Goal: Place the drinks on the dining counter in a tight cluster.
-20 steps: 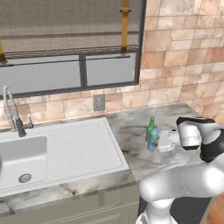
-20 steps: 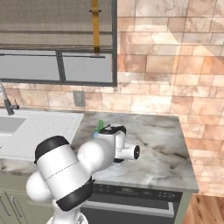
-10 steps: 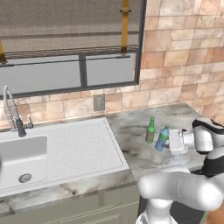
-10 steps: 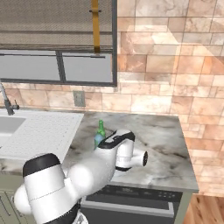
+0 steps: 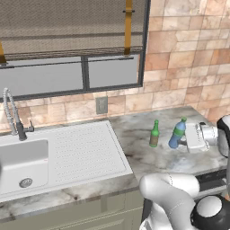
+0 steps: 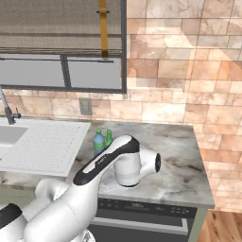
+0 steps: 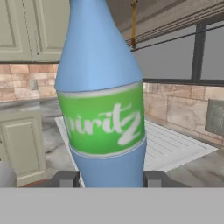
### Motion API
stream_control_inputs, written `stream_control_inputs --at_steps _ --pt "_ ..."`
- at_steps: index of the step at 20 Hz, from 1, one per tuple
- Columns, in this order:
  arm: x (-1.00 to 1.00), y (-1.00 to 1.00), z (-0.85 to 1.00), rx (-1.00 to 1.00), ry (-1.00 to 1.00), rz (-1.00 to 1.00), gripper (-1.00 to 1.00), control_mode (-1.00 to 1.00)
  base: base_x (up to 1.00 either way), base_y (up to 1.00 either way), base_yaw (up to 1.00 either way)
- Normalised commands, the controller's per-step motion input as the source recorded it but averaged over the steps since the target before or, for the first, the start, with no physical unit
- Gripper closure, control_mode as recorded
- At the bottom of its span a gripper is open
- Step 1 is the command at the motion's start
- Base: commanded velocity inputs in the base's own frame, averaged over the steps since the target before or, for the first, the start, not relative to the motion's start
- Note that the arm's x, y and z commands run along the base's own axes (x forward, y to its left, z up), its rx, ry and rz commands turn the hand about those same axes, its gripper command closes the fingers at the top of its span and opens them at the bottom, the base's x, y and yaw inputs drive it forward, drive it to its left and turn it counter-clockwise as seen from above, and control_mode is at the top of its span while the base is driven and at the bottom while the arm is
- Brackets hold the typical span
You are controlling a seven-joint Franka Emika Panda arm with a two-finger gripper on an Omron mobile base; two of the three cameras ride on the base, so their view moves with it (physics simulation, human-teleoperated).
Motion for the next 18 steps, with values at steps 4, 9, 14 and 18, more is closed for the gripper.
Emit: stream_control_inputs --at_steps 4,9,14,18 --pt "-0.5 0.3 0.82 -0.07 0.0 0.06 1.0 -1.0 0.0 0.0 0.0" --pt "-0.25 0.3 0.68 -0.06 0.0 0.05 1.0 -1.0 0.0 0.0 0.0" --pt "-0.09 0.1 0.69 -0.02 0.0 0.04 1.0 -1.0 0.0 0.0 0.0" --pt "0.0 0.0 0.09 0.0 0.0 0.01 1.0 -1.0 0.0 0.0 0.0"
